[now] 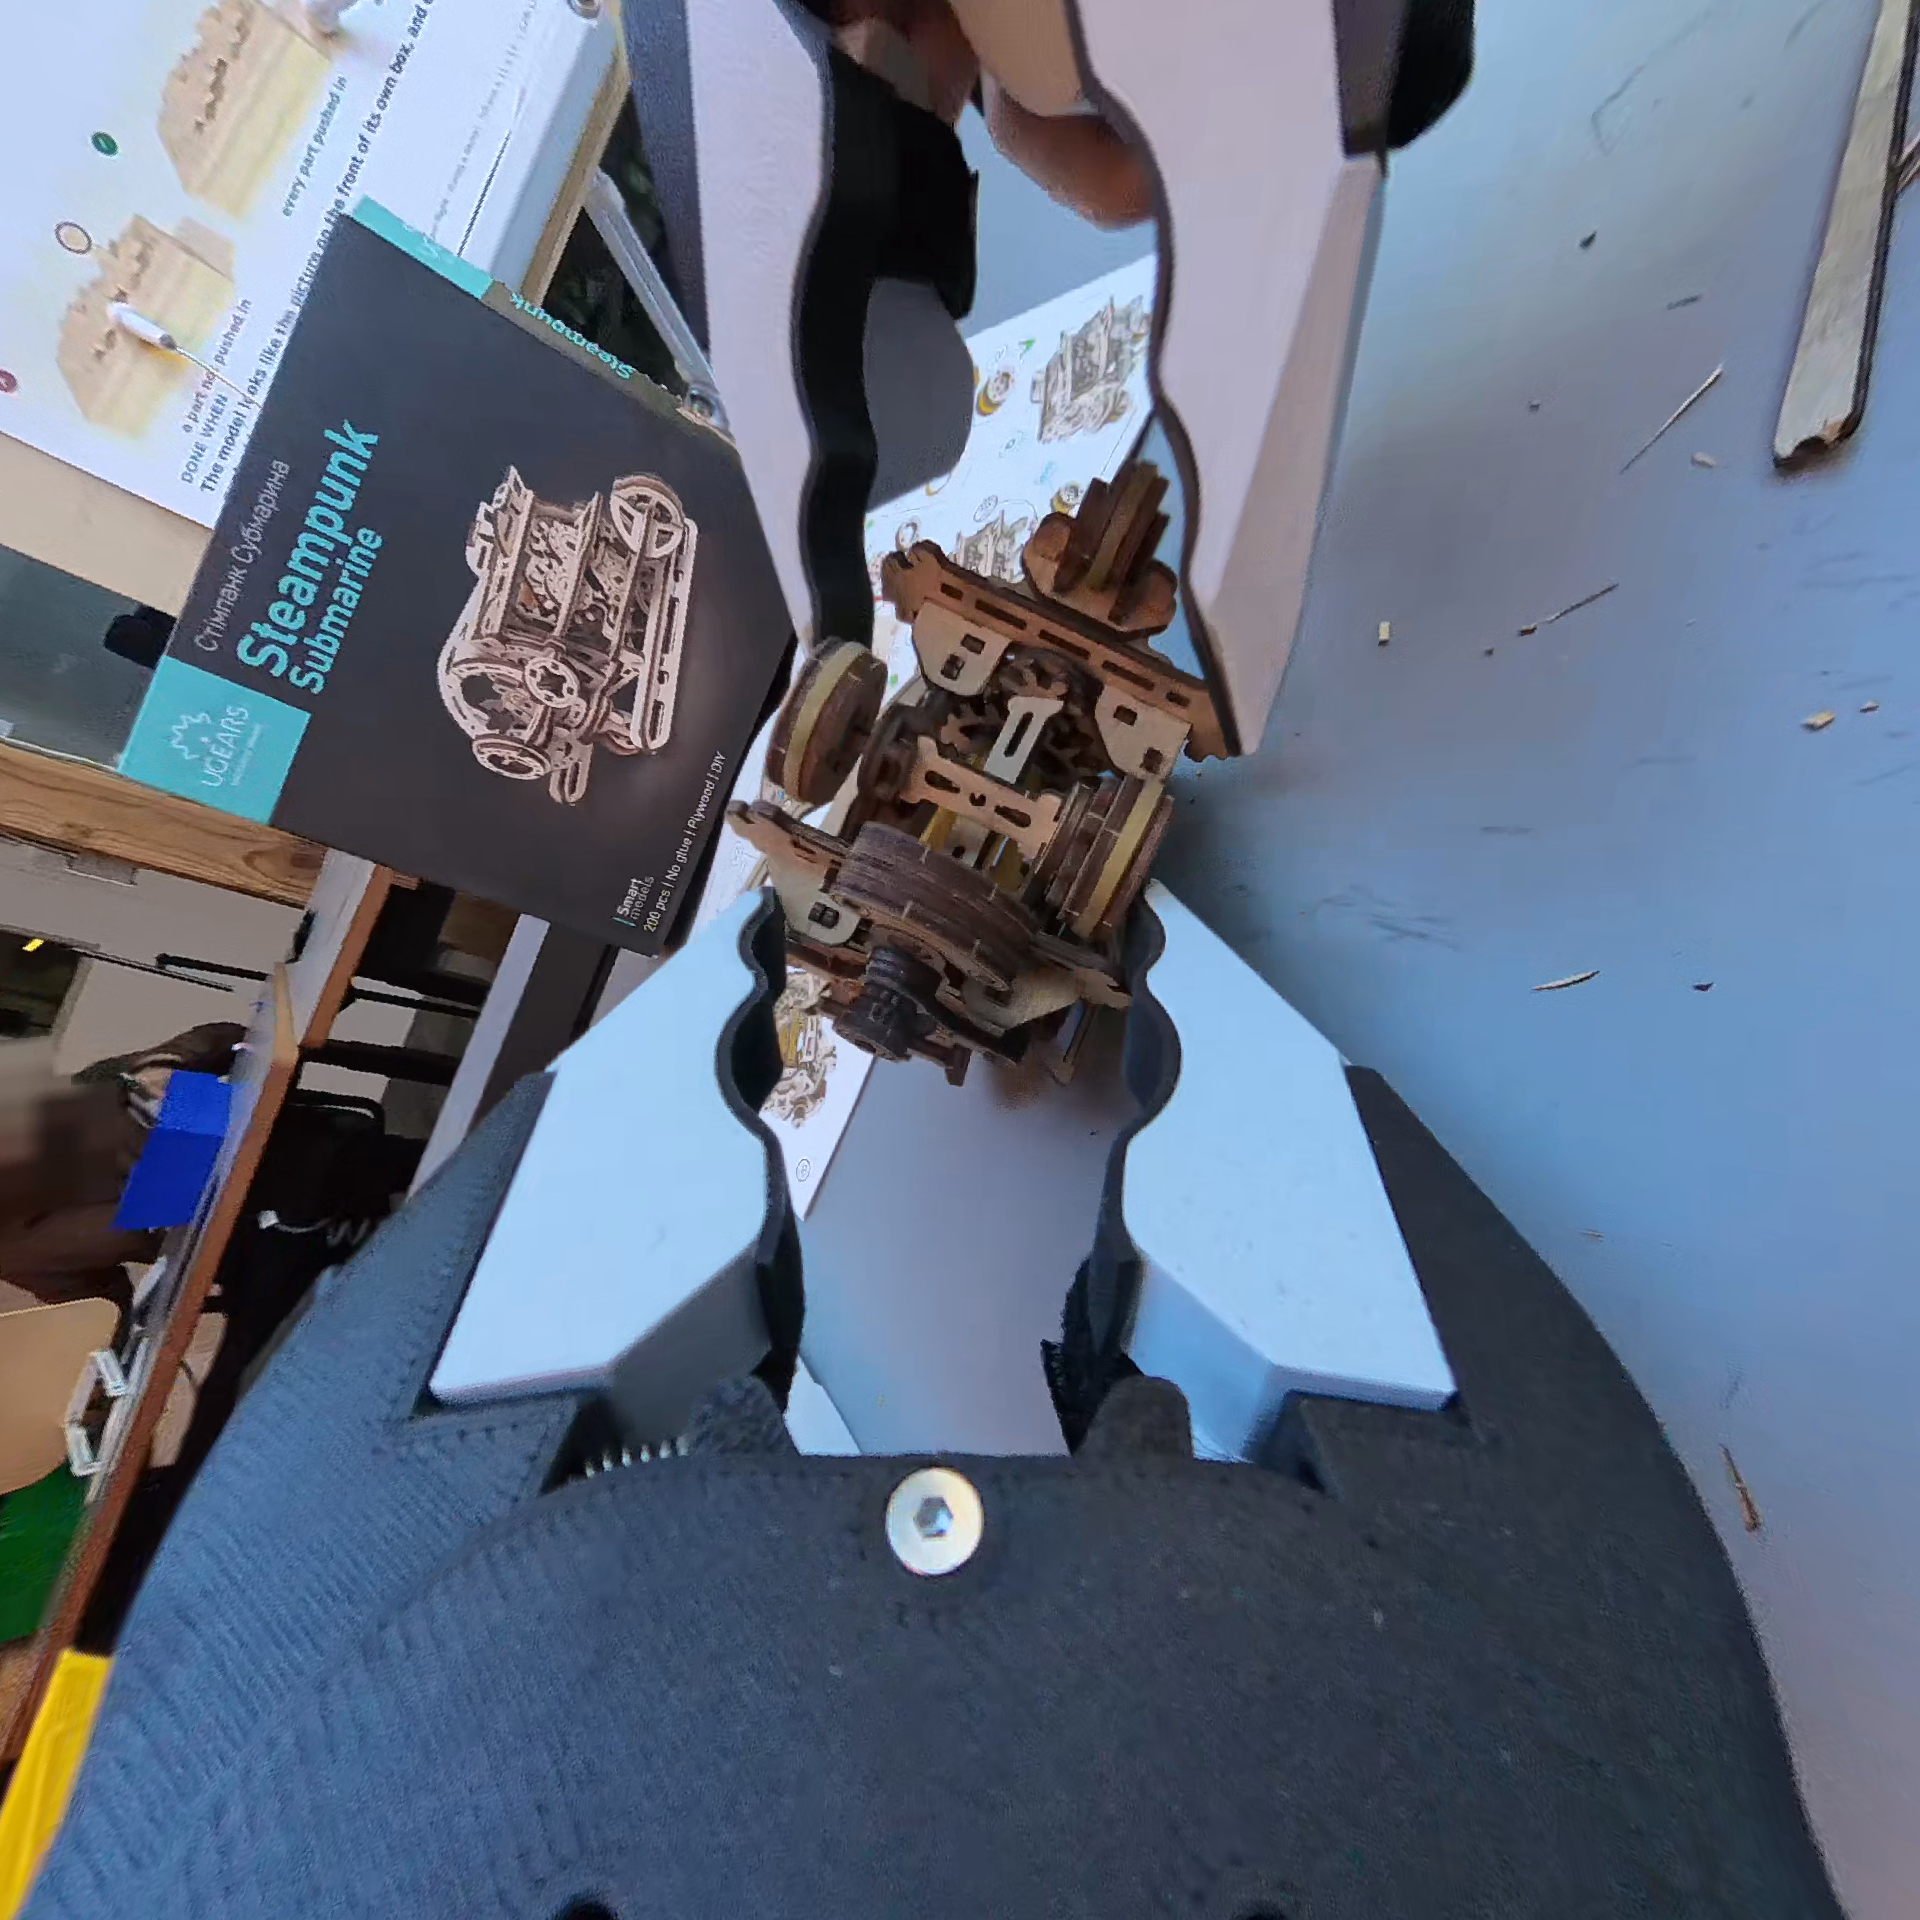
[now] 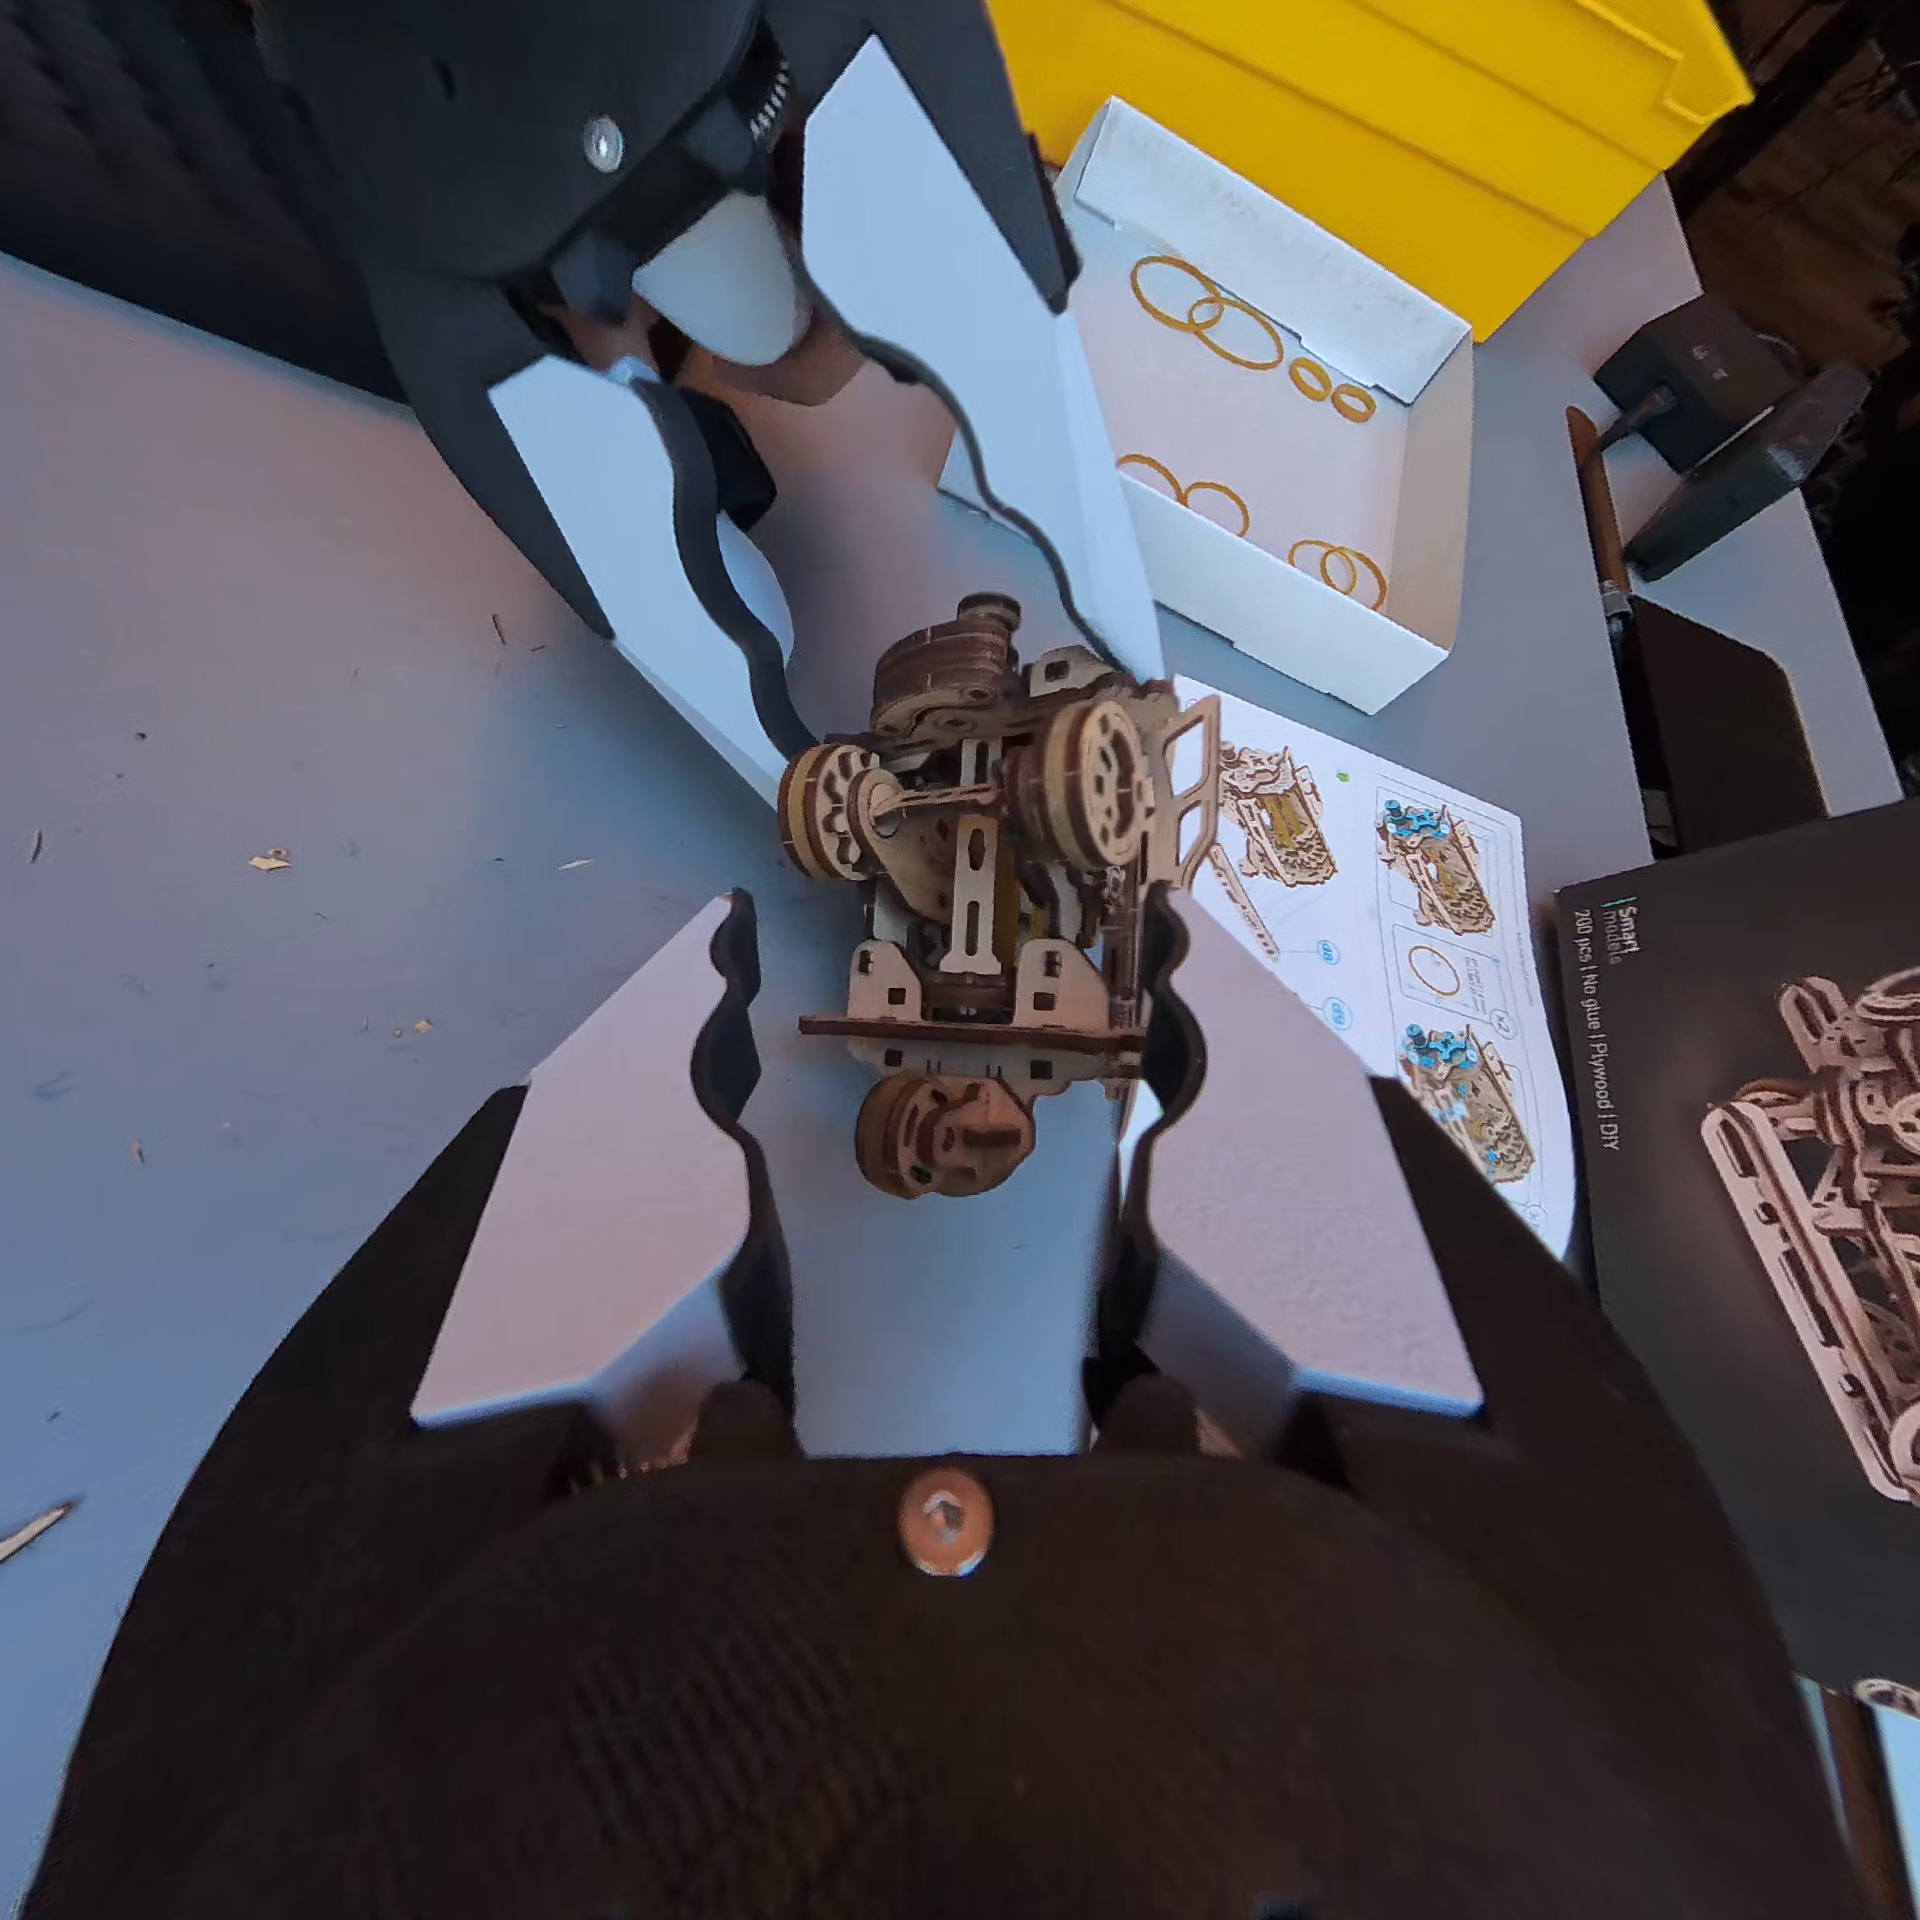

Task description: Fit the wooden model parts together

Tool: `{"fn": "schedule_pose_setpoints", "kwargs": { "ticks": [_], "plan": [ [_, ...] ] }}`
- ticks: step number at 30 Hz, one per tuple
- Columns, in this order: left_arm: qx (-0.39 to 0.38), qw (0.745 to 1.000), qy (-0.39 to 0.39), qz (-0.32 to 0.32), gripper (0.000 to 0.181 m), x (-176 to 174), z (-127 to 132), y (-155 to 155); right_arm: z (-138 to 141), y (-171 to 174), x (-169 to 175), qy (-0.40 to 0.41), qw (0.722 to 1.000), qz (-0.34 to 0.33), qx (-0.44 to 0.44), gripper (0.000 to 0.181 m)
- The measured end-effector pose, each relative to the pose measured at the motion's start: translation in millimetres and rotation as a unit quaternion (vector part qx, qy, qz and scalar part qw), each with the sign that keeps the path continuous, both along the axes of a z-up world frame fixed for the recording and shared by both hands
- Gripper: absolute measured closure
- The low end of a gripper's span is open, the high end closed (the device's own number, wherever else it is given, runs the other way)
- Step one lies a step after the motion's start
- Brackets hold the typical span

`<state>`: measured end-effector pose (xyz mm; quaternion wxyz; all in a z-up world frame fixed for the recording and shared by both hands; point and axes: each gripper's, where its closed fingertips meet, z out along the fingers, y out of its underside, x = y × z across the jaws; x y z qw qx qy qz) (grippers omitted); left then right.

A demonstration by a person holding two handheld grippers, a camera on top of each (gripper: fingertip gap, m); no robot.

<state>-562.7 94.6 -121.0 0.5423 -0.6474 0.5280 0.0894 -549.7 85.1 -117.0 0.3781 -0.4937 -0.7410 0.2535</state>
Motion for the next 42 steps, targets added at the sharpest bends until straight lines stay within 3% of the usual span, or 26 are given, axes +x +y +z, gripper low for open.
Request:
{"fn": "schedule_pose_setpoints", "kwargs": {
  "ticks": [8, 11, 21, 35, 42],
  "plan": [
    [-0.100, 0.991, -0.082, 0.035, 0.117, -7, 6, -6, -16, 8, -16, -0.035, 0.994, -0.025, 0.097, 0.104],
    [-0.147, 0.981, -0.114, 0.052, 0.117, -10, 7, -9, -15, 11, -20, -0.045, 0.991, -0.034, 0.125, 0.115],
    [-0.205, 0.964, -0.165, 0.030, 0.114, -17, 15, -25, -14, -14, -20, -0.105, 0.994, 0.002, -0.045, 0.123],
    [-0.286, 0.924, -0.253, -0.033, 0.101, -26, 29, -41, -13, -22, -20, -0.147, 0.974, 0.033, -0.170, 0.123],
    [-0.341, 0.909, -0.226, -0.073, 0.083, -23, 5, -39, -12, -29, -20, -0.140, 0.963, 0.055, -0.225, 0.123]
  ]
}}
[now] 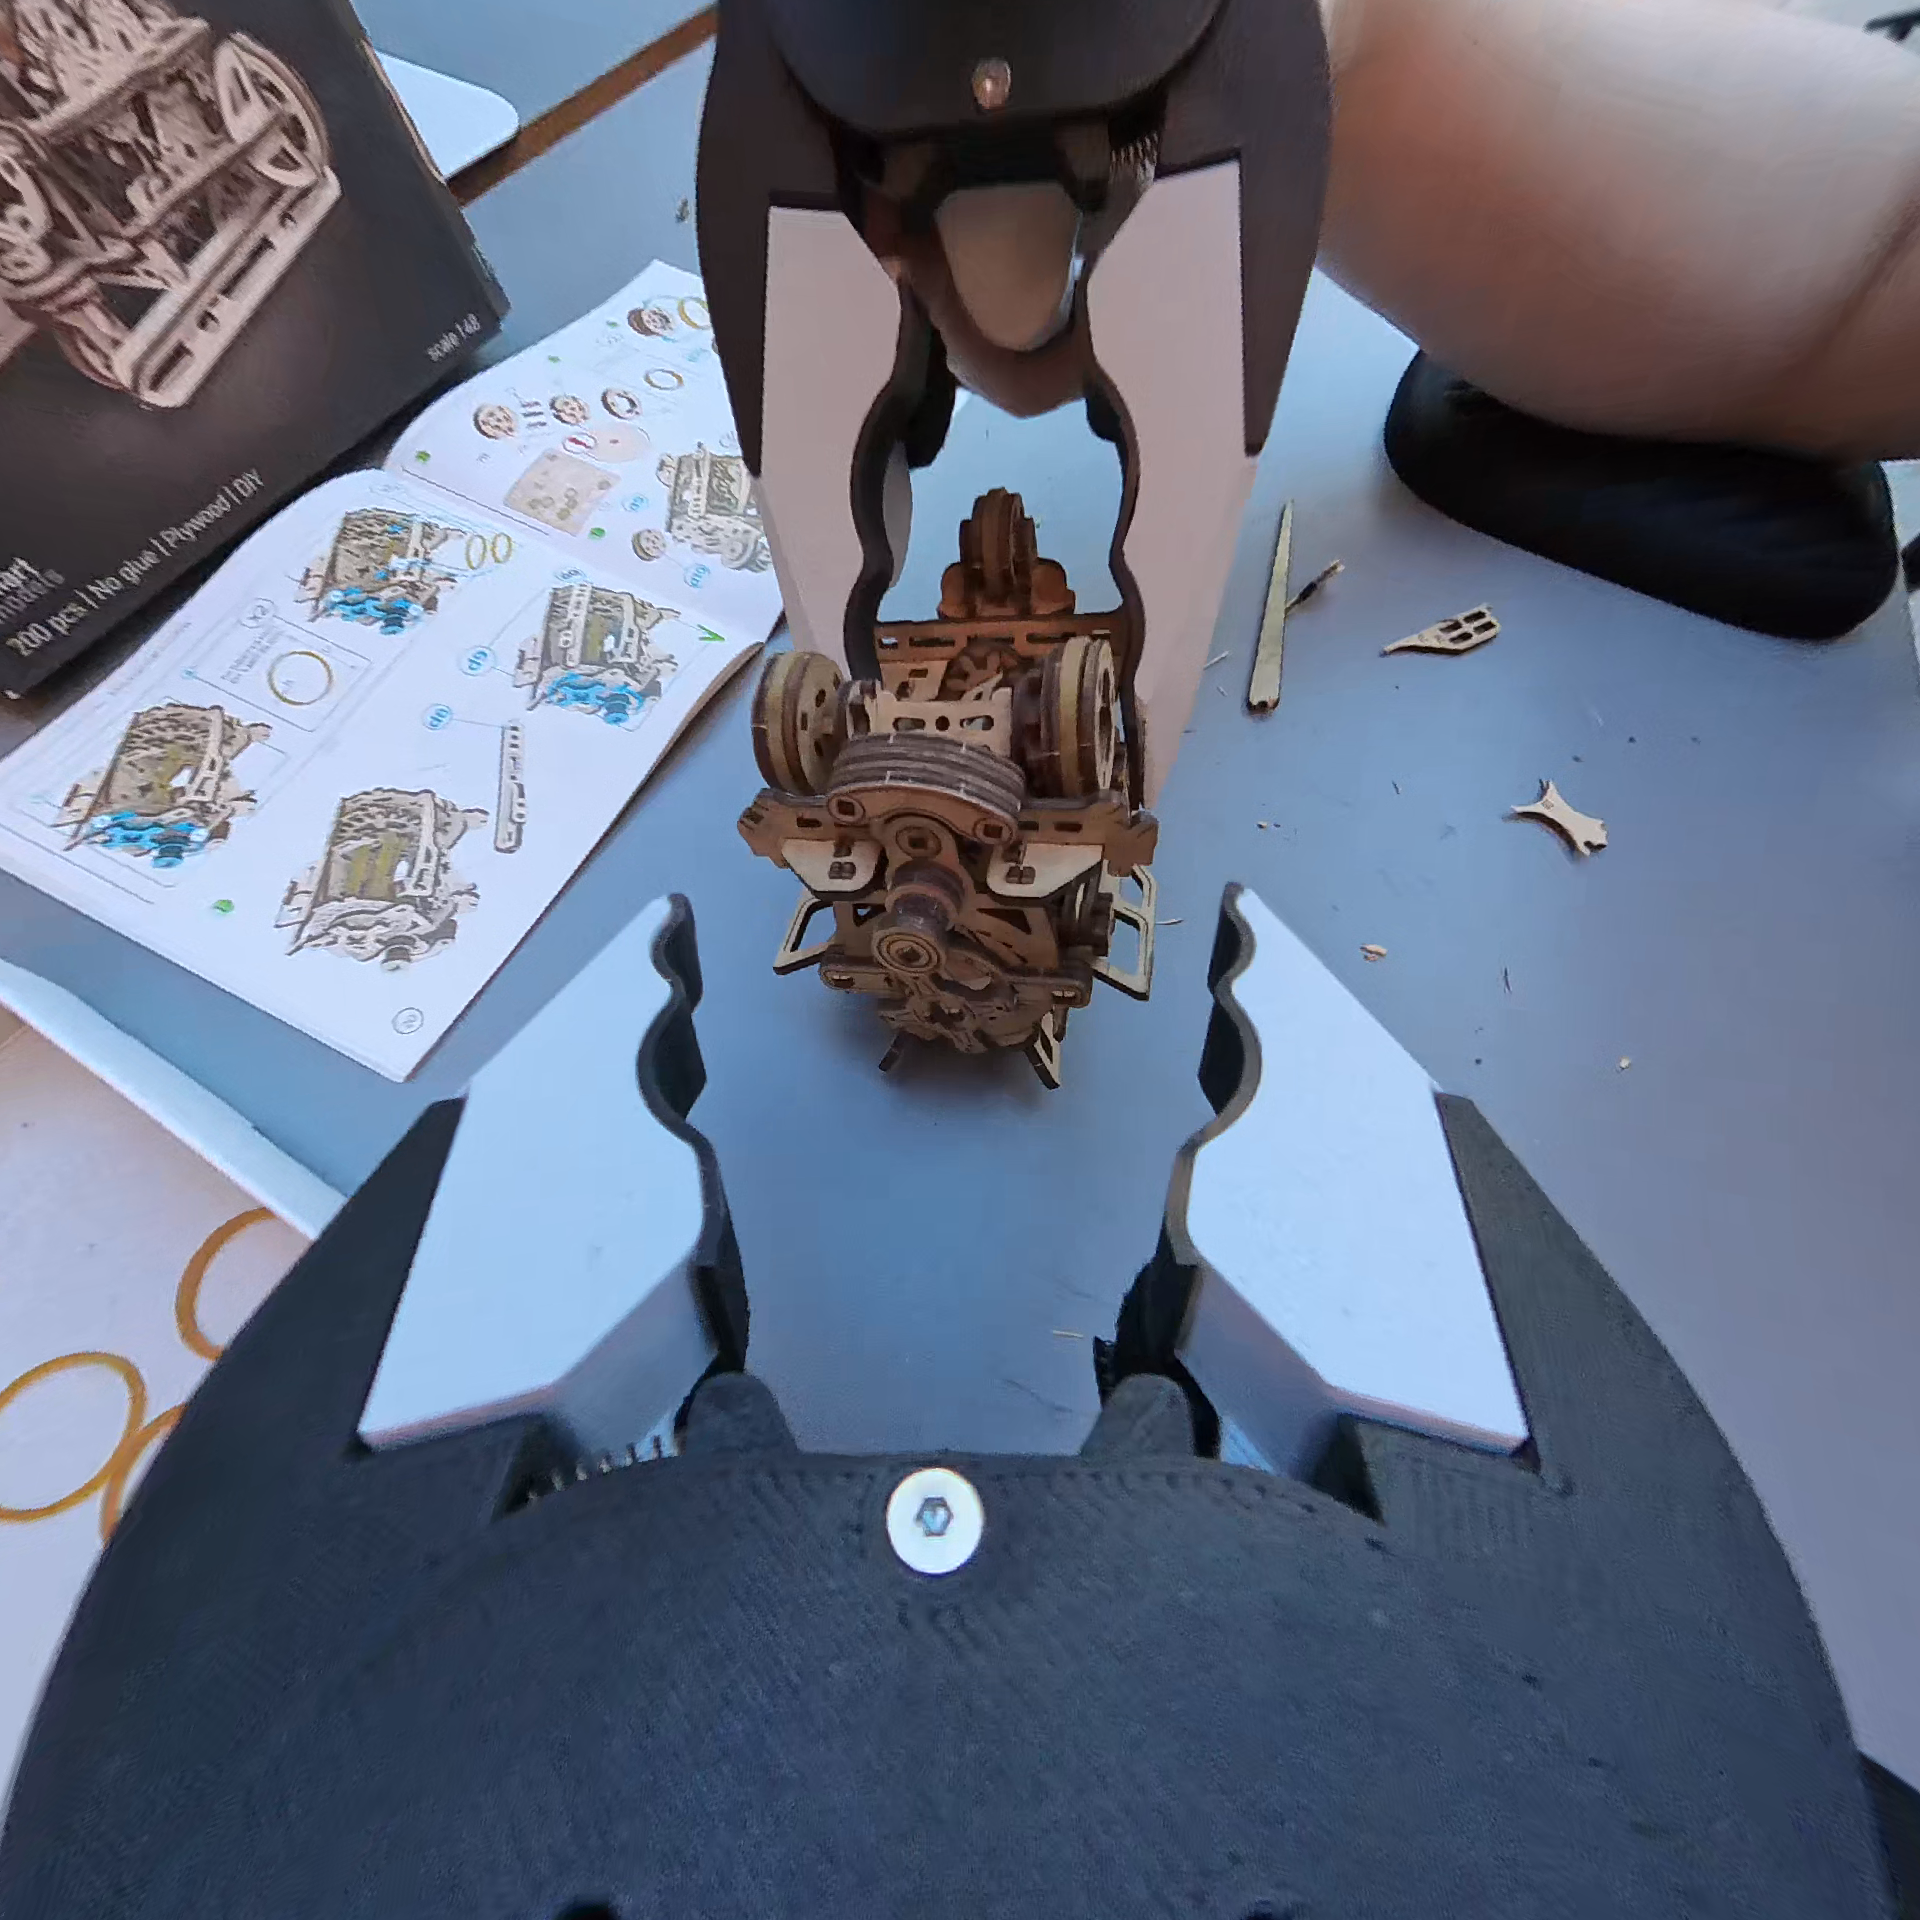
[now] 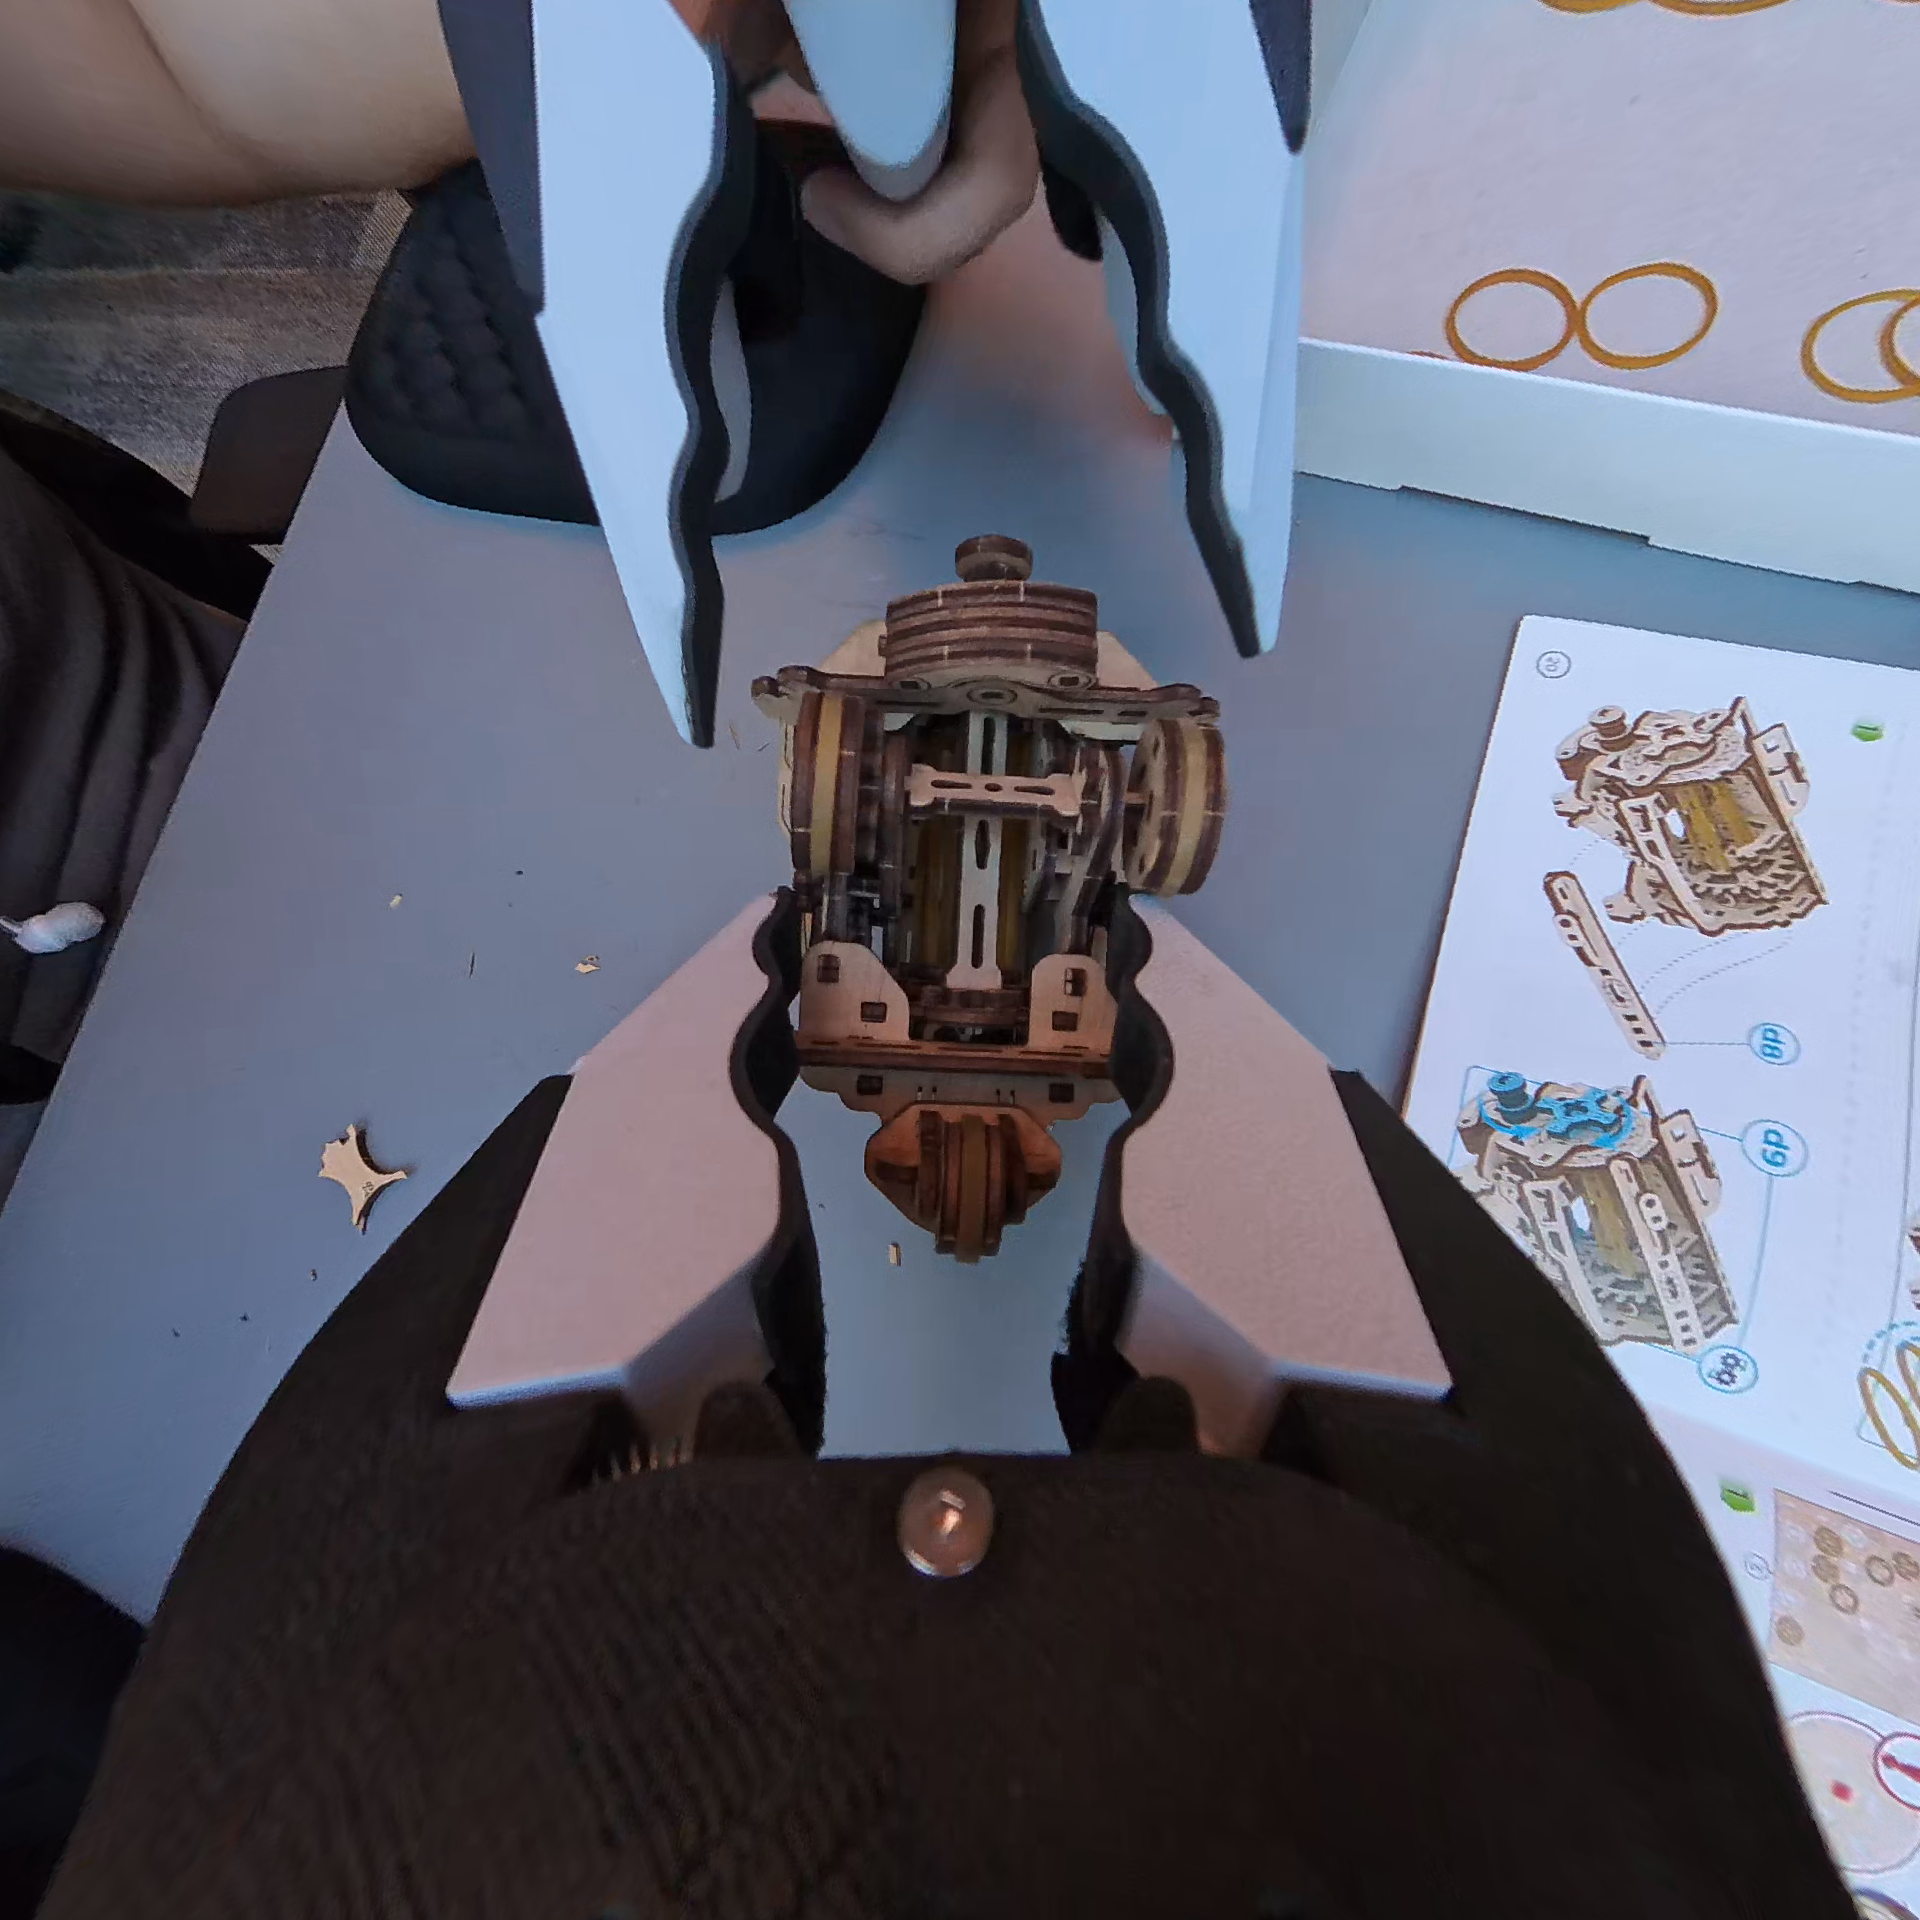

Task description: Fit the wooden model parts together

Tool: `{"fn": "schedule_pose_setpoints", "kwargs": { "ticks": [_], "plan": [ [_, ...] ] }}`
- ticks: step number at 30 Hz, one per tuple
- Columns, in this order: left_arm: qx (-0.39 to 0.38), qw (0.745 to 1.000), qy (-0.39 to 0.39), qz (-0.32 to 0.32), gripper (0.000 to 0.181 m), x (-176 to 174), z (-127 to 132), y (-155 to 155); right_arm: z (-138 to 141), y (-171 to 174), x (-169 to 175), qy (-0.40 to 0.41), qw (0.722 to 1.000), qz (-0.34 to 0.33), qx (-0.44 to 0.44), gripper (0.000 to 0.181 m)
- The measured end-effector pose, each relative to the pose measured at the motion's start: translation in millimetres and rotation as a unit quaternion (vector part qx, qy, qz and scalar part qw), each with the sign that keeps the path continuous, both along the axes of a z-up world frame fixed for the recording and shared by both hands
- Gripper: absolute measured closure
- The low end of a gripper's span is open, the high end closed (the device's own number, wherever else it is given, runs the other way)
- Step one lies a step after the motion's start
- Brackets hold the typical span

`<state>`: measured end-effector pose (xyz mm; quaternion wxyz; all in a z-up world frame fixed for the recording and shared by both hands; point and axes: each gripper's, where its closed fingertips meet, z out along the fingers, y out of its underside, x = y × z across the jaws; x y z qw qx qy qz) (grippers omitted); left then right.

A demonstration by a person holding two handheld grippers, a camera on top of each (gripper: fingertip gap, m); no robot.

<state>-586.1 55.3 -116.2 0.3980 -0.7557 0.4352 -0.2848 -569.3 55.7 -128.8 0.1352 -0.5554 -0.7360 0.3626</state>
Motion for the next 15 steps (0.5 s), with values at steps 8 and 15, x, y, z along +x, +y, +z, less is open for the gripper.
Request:
{"fn": "schedule_pose_setpoints", "kwargs": {
  "ticks": [8, 15],
  "plan": [
    [-0.049, 0.998, -0.029, -0.012, 0.101, 7, -15, 3, 3, 5, -3, 0.020, 0.998, -0.010, -0.055, 0.122],
    [-0.112, 0.989, -0.097, -0.001, 0.114, 3, -10, 8, 4, 13, -9, 0.039, 0.996, -0.029, -0.073, 0.116]
  ]
}}
